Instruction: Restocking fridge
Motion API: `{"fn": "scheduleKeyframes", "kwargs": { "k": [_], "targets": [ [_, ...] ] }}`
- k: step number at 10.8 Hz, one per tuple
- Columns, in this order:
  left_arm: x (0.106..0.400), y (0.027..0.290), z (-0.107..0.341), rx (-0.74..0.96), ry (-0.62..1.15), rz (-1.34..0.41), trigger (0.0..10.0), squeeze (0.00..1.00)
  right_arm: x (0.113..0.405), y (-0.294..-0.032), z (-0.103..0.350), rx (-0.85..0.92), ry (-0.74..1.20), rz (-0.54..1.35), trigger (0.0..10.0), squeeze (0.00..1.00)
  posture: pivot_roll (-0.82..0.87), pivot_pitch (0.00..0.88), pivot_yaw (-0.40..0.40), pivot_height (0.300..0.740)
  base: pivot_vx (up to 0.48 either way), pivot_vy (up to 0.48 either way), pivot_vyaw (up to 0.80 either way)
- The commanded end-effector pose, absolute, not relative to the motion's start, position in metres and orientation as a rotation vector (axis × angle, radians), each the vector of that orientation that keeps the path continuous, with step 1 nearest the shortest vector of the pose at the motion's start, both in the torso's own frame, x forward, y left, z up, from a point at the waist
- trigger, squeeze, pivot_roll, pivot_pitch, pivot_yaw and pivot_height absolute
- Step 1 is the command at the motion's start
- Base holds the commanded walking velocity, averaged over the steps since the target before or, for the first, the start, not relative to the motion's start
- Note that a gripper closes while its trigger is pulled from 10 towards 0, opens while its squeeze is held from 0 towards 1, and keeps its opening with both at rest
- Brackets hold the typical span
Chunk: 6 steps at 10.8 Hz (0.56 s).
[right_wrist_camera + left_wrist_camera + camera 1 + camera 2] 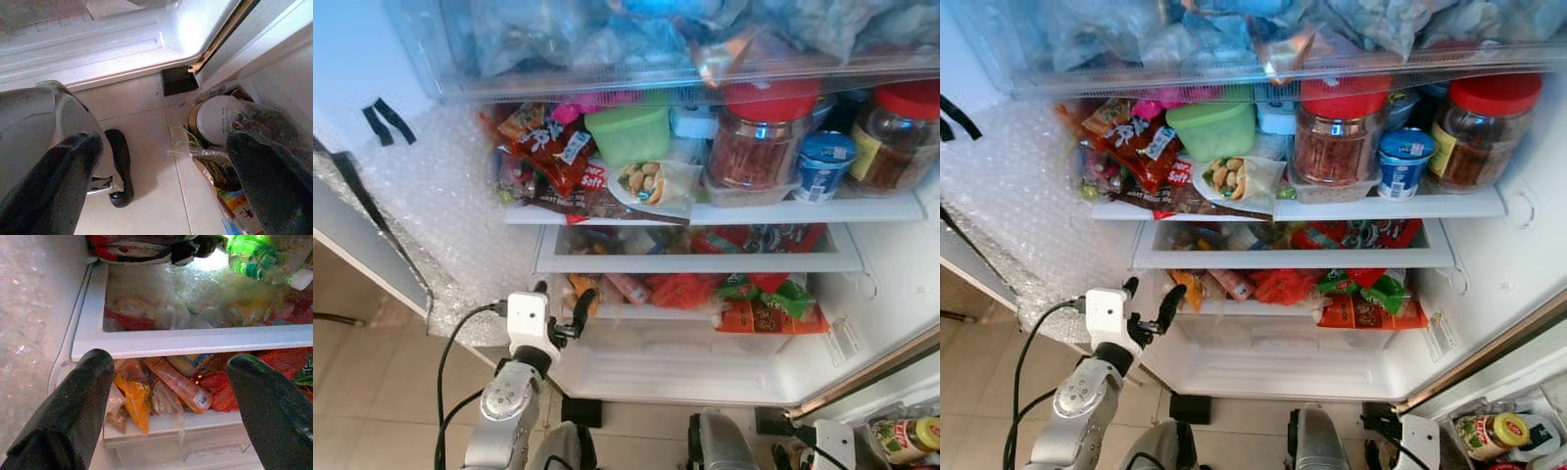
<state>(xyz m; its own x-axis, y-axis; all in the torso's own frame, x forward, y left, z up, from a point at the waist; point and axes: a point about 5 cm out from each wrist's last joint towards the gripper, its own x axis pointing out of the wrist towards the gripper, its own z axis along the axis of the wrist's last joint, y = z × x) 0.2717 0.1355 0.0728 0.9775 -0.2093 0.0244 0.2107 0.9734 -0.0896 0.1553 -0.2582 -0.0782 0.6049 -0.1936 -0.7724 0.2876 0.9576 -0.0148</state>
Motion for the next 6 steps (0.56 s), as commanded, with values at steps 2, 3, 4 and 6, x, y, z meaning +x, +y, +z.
{"fn": "scheduleKeyframes", "kwargs": {
  "k": [2, 3, 4, 6],
  "targets": [
    [0.2683, 0.1423, 0.0719, -0.082, 0.005, -0.201, 10.0, 0.0, 0.1473, -0.2563, -0.0822, 0.135, 0.899, -0.297, 10.0, 0.0, -0.14, 0.098, 0.096, 0.647, -0.292, 0.0, 0.0],
    [0.2687, 0.1419, 0.0709, -0.081, 0.014, -0.204, 10.0, 0.0, 0.1481, -0.2566, -0.0819, 0.137, 0.897, -0.3, 10.0, 0.0, -0.14, 0.116, 0.093, 0.647, -0.292, 0.0, 0.0],
    [0.2695, 0.1417, 0.0707, -0.083, 0.016, -0.204, 10.0, 0.0, 0.1488, -0.2565, -0.0816, 0.137, 0.897, -0.296, 10.0, 0.0, -0.14, 0.123, 0.092, 0.647, -0.292, 0.0, 0.0],
    [0.2703, 0.1403, 0.0715, -0.089, 0.016, -0.197, 10.0, 0.0, 0.1493, -0.2576, -0.0811, 0.138, 0.895, -0.299, 10.0, 0.0, -0.13, 0.138, 0.087, 0.647, -0.291, 0.0, 0.0]
  ]
}}
